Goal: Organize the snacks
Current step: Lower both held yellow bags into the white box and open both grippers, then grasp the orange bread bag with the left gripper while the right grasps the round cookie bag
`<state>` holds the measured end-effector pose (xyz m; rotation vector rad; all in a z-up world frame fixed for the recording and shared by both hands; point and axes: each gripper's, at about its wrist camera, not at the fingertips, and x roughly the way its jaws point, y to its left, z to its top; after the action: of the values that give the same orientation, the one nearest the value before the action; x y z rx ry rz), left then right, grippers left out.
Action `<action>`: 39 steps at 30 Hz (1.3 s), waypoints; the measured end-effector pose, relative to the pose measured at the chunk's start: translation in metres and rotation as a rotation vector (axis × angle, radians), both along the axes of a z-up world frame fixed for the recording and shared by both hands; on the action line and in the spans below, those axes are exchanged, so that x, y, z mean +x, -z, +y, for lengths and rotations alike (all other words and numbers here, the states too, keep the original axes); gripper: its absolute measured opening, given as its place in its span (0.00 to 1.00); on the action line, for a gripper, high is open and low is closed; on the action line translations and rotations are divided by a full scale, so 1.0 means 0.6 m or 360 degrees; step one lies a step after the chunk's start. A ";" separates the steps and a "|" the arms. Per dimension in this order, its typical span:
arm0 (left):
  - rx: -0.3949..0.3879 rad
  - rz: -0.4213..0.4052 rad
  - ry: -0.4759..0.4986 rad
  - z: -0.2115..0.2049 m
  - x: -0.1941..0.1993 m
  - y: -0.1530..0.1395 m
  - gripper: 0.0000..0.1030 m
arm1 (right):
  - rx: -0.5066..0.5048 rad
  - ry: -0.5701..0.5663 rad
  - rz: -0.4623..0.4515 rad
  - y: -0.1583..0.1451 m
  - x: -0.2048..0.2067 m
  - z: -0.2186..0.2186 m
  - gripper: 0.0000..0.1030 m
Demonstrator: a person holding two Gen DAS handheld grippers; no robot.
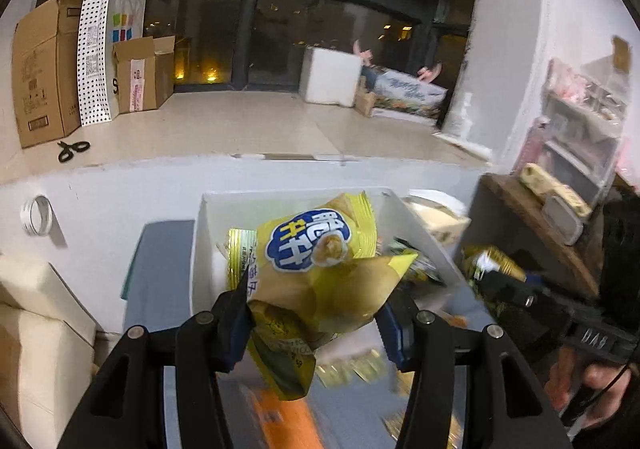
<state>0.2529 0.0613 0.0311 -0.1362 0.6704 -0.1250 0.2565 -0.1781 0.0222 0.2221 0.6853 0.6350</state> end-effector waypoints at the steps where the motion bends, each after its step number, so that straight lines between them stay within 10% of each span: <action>1: 0.0012 0.0022 -0.0011 0.002 0.024 0.004 0.57 | -0.0005 0.0012 0.0019 -0.002 0.022 0.006 0.38; 7: 0.0086 0.0090 -0.0017 0.005 0.093 0.025 0.59 | -0.0119 0.0041 0.0102 0.005 0.132 0.048 0.38; 9: 0.0133 0.0108 -0.0030 0.005 0.105 0.034 0.77 | -0.0118 0.0058 0.0143 0.013 0.159 0.055 0.44; 11: 0.0166 0.0121 -0.0063 0.009 0.111 0.043 1.00 | -0.0155 0.0102 0.0186 0.020 0.178 0.057 1.00; 25: 0.0070 0.0129 -0.0099 0.043 0.062 0.056 1.00 | -0.0090 0.0183 0.0046 -0.004 0.137 0.027 1.00; 39: 0.0010 0.0003 -0.0109 0.024 -0.193 0.054 1.00 | -0.0134 0.0135 -0.0148 -0.018 -0.091 -0.053 1.00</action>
<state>0.1372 0.0755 -0.0012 -0.1528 0.6673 -0.0570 0.2016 -0.2096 0.0331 0.1418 0.6087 0.5306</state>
